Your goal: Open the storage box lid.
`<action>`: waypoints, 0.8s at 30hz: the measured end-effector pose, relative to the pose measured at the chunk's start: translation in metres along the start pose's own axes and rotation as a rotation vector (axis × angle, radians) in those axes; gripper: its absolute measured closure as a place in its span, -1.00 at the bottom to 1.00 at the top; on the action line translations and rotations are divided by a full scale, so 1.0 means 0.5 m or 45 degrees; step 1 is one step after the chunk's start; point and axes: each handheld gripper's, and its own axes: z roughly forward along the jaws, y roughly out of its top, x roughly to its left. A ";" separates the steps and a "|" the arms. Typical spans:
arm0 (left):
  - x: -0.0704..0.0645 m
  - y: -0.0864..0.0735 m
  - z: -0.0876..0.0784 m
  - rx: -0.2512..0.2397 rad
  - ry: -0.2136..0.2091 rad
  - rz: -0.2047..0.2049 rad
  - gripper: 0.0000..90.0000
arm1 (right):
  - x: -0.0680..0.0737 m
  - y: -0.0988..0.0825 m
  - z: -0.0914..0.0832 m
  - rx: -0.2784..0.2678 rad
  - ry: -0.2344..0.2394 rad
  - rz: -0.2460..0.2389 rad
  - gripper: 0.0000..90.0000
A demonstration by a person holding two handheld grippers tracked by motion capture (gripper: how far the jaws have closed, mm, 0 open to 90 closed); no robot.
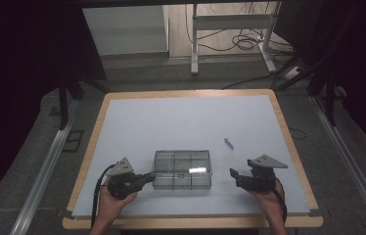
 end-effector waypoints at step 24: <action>-0.001 0.037 0.015 0.001 0.024 -0.003 1.00 | -0.003 0.003 -0.014 -0.026 0.037 0.006 -0.42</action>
